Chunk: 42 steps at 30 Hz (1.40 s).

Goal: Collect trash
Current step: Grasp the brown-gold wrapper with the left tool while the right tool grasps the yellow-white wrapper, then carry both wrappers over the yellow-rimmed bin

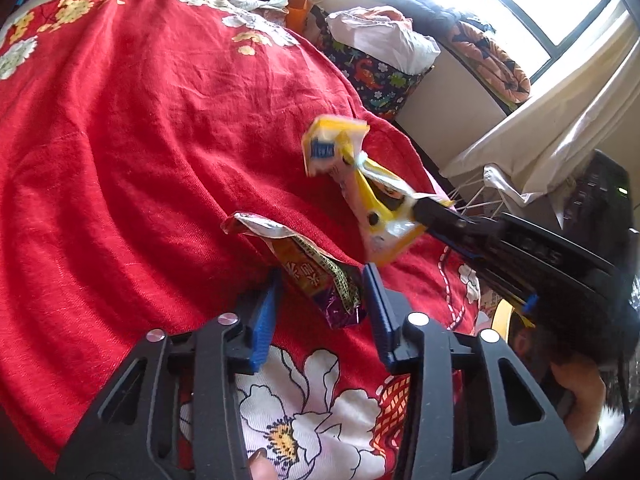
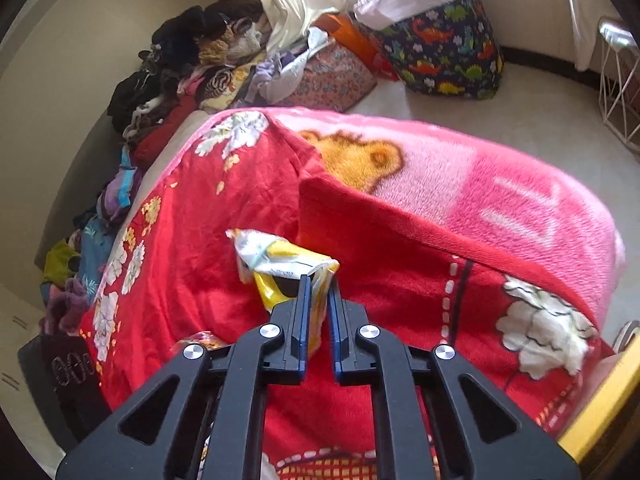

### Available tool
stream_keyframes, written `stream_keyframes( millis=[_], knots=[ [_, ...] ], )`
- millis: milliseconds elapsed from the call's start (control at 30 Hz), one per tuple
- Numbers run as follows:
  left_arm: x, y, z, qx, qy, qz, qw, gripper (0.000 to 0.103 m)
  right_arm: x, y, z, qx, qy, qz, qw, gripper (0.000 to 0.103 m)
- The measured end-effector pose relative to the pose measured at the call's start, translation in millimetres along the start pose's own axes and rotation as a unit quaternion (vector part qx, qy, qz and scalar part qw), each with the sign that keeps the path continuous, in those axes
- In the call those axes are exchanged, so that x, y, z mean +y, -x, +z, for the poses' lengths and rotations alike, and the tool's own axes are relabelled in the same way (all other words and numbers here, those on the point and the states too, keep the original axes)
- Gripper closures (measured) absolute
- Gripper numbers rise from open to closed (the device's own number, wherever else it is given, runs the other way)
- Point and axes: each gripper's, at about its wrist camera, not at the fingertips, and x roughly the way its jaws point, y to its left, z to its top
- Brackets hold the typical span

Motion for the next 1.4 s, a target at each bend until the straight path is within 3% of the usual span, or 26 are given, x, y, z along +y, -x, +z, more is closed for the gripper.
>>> stream_keyframes(
  millis=[400,1400],
  knots=[
    [1,16,-9,-0.002,0.005,-0.002,1.0,0.081,4,47,-21,-0.036,0.015,-0.016,0.999,0.096],
    [-31,85,-16,-0.062,-0.051,-0.012,0.9967,0.081,24,125,-75,-0.076,0.028,-0.013,0.997,0.096]
  ],
)
